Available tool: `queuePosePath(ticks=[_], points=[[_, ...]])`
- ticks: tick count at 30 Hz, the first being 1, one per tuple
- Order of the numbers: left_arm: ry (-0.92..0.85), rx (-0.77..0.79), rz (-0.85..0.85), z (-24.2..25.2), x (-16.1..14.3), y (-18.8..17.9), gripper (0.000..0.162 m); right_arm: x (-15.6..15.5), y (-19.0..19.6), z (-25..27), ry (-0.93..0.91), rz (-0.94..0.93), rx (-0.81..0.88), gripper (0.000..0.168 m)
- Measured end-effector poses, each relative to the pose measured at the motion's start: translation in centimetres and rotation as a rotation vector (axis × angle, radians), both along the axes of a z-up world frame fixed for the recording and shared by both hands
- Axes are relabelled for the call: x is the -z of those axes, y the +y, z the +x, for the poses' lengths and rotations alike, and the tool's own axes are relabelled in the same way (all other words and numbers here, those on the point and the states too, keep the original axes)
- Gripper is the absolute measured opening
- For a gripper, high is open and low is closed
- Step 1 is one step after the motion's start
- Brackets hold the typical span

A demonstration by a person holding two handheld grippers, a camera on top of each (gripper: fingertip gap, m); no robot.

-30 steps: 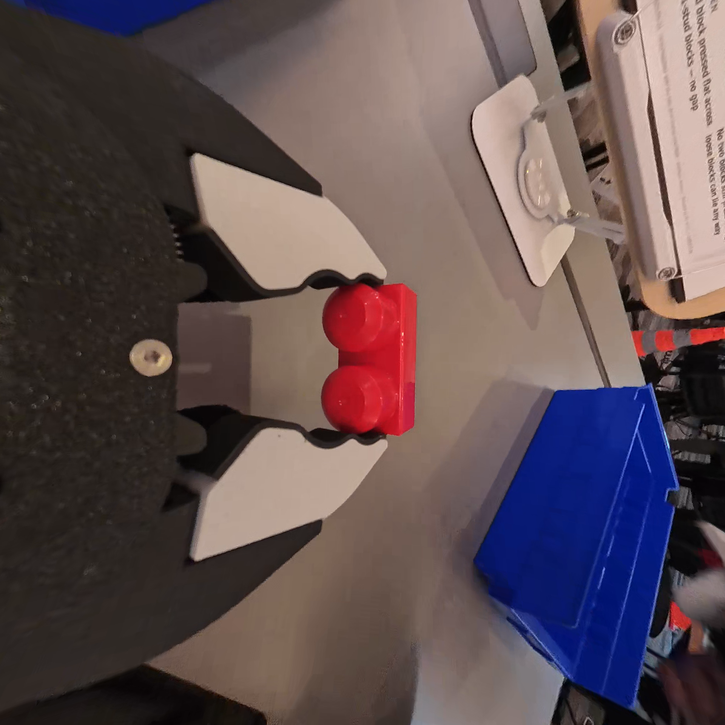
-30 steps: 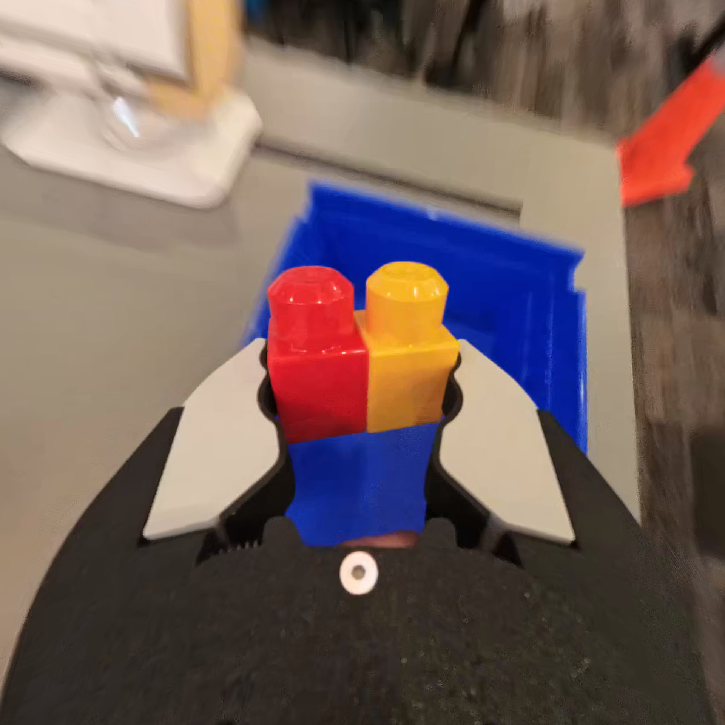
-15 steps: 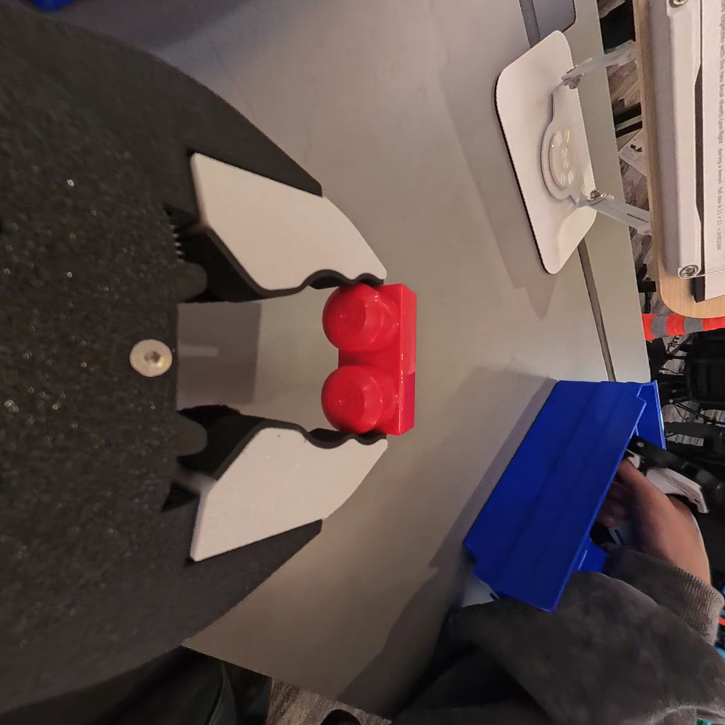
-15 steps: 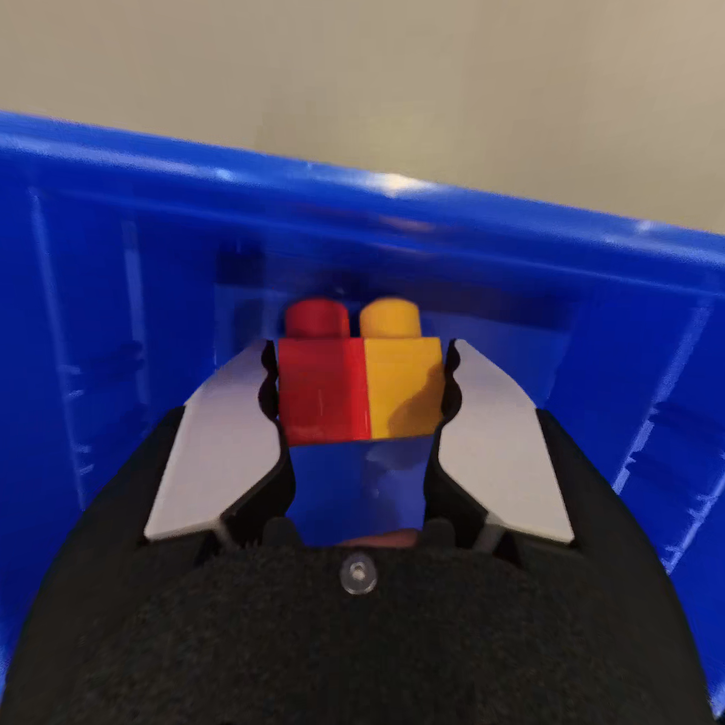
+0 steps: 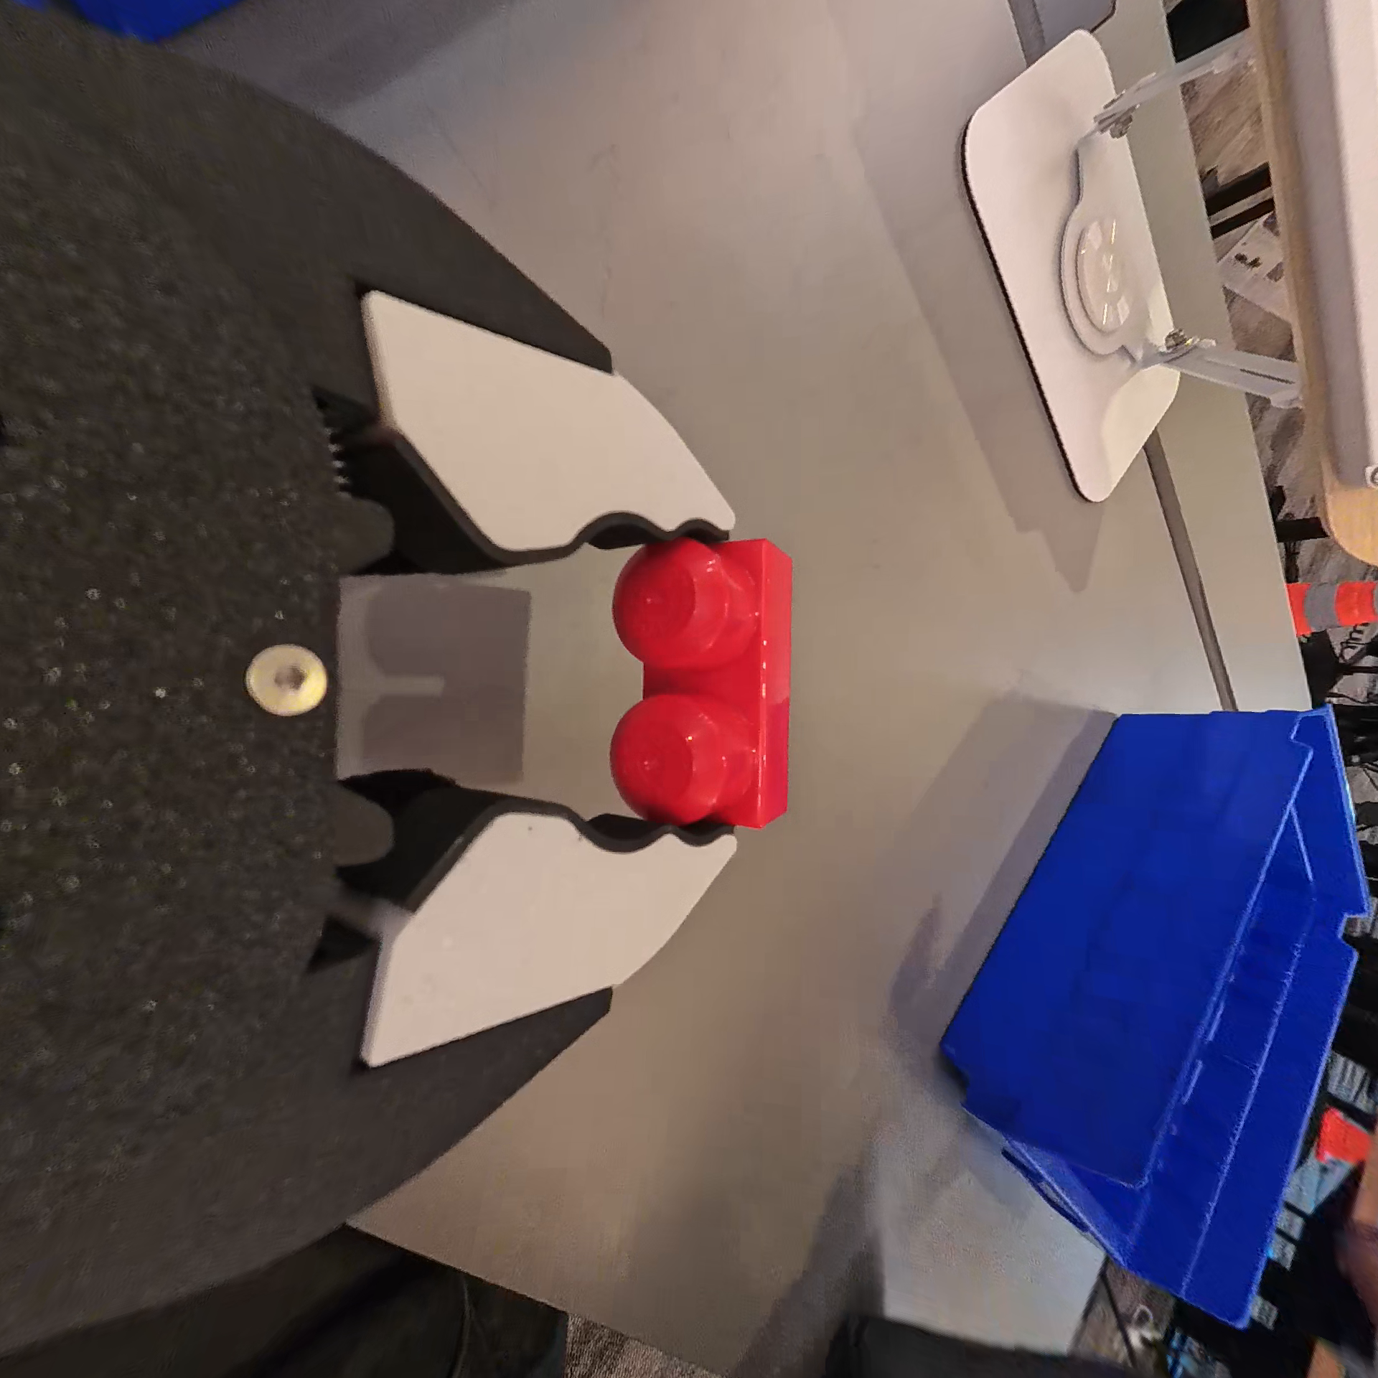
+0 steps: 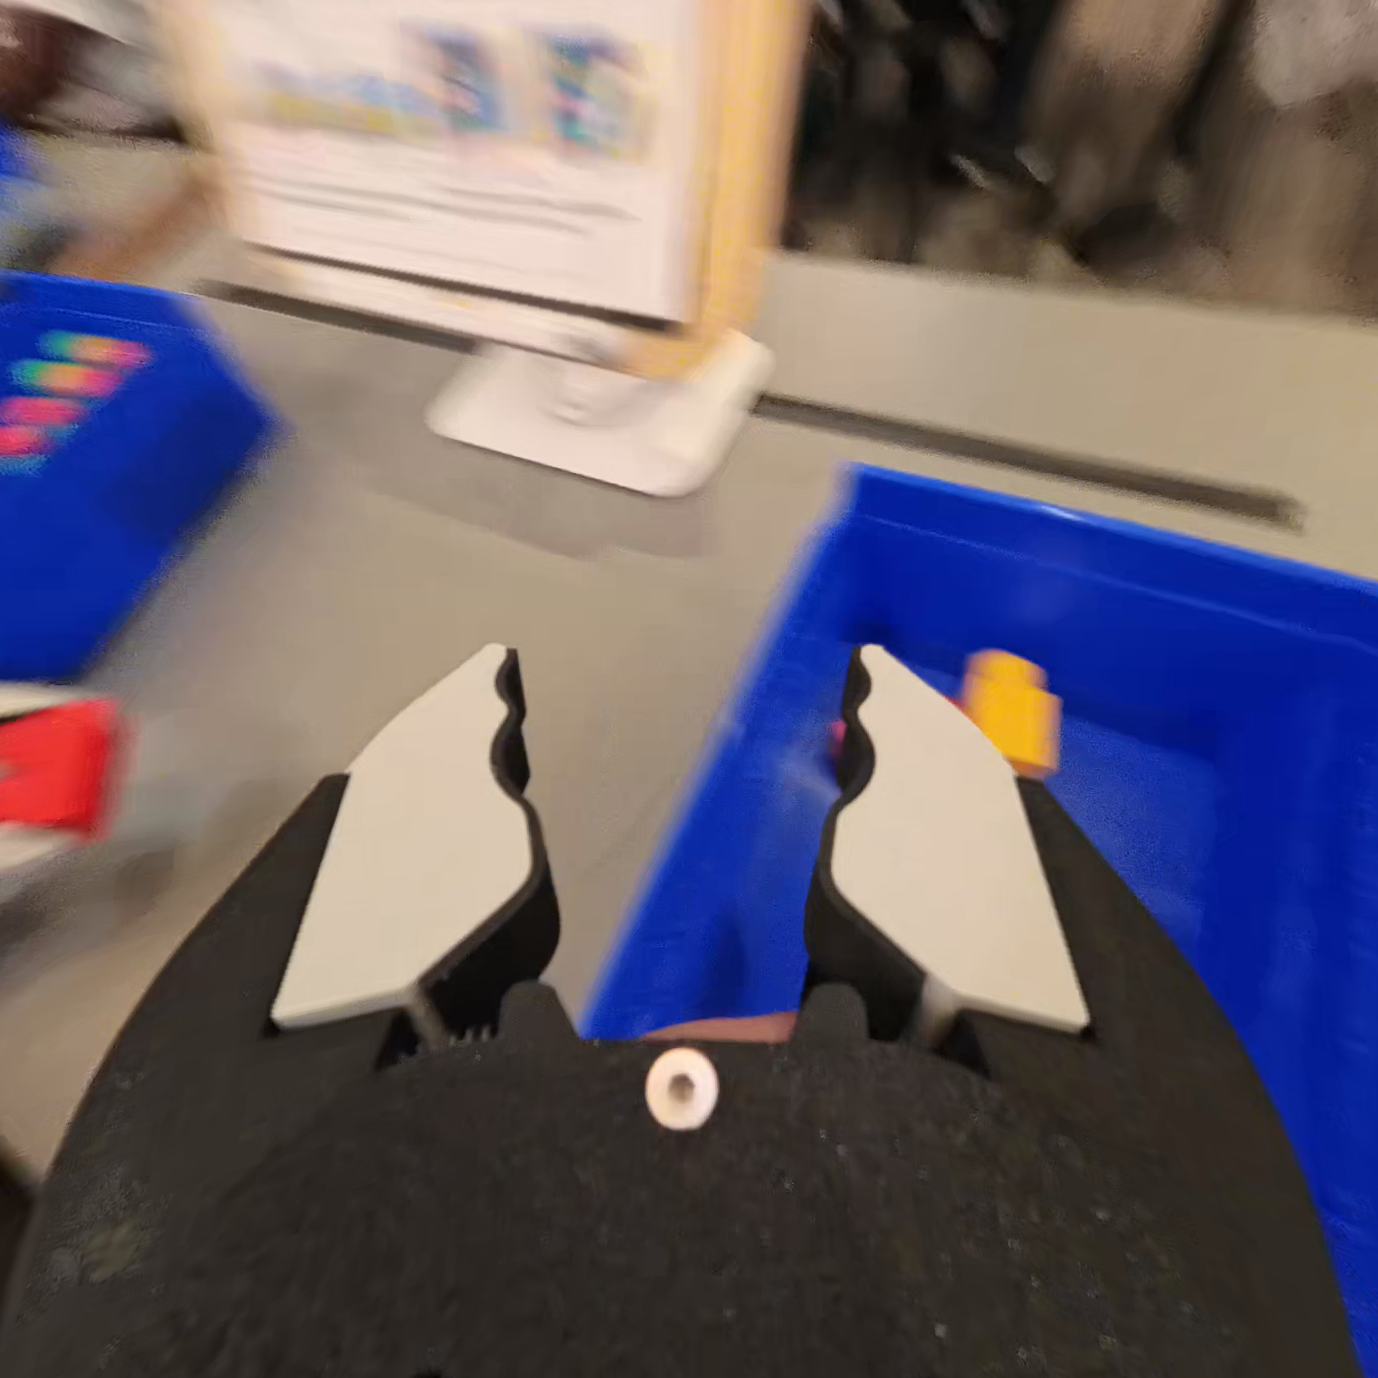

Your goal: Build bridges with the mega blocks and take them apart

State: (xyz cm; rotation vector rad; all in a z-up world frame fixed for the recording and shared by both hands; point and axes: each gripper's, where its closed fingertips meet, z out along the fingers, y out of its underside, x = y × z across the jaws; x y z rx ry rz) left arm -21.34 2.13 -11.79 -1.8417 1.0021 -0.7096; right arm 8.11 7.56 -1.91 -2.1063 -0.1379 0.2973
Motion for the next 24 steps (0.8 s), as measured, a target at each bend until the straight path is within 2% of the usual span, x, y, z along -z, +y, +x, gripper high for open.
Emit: queuePosePath(ticks=[2,4,5,7,9,11,14,17,19,24], points=[[0.006,-0.002,0.004,0.0,0.0,0.0,0.069,-2.1,-4.1,-6.5,0.104,0.182,-0.185,0.081],[0.012,-0.007,0.009,0.1,0.0,0.1,0.069,-1.9,-8.4,-12.8,0.203,0.283,-0.388,0.079],[0.013,-0.009,0.013,0.2,0.0,0.2,0.069,-0.4,-10.3,-15.4,0.228,0.275,-0.481,0.086],[0.017,-0.008,0.017,0.3,-0.1,0.4,0.069,3.5,-12.4,-18.5,0.243,0.192,-0.568,0.082],[0.030,-0.005,0.021,0.4,-0.2,0.5,0.069,6.9,-13.2,-19.8,0.248,0.133,-0.580,0.082],[0.046,0.003,0.029,0.5,-0.3,0.7,0.069,8.6,-13.4,-20.1,0.261,0.114,-0.567,0.075],[0.131,0.039,0.044,0.7,-0.1,1.1,0.069,8.9,-13.7,-20.1,0.261,0.113,-0.573,0.072],[0.420,0.186,-0.038,1.0,2.8,1.1,0.069,9.1,-13.6,-19.6,0.233,0.123,-0.563,0.069],[0.590,0.279,-0.016,1.7,4.0,1.7,0.069,9.5,-13.8,-19.5,0.266,0.102,-0.573,0.065],[0.749,0.534,-0.024,5.5,5.0,1.8,0.069,10.0,-14.1,-19.6,0.287,0.045,-0.593,0.062]])
